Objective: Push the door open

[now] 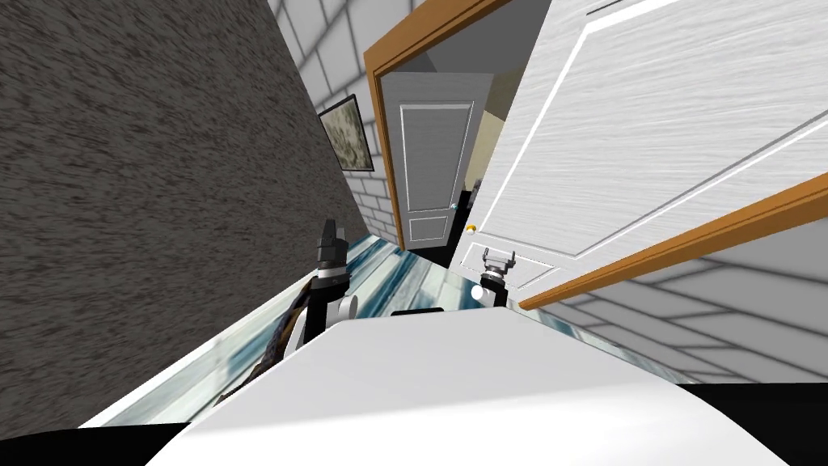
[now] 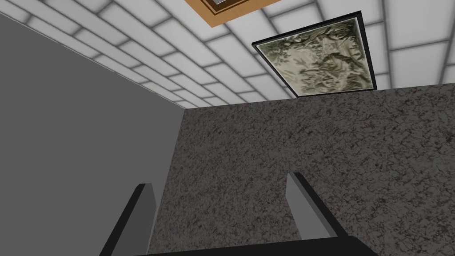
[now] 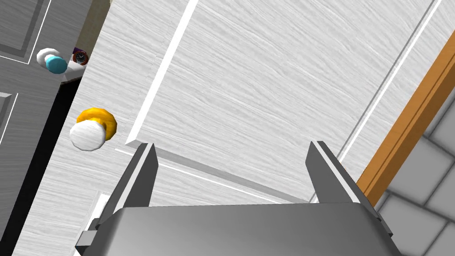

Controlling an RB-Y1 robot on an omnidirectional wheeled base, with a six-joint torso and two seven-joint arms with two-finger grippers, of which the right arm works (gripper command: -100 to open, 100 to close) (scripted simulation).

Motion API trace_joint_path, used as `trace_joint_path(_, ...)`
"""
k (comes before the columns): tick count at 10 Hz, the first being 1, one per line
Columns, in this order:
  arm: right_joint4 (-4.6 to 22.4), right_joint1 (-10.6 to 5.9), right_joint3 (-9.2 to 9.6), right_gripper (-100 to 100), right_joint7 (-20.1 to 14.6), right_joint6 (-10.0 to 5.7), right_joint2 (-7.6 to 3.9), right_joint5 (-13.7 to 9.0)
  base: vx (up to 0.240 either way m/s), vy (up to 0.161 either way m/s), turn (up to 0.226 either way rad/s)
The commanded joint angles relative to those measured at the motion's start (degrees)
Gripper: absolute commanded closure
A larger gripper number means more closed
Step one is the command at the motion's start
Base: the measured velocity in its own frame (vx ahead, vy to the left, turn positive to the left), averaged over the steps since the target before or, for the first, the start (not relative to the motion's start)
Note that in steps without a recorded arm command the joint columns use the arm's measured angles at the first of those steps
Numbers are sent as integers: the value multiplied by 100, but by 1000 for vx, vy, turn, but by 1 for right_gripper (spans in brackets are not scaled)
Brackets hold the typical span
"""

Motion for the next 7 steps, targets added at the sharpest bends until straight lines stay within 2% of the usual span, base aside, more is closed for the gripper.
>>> trace_joint_path(1, 204, -87, -53, -100, -149, -53, 29, -132, 65, -80, 187)
trace_joint_path(7, 999, -361, -212, -100, -695, -314, 123, -576, 52, -79, 188)
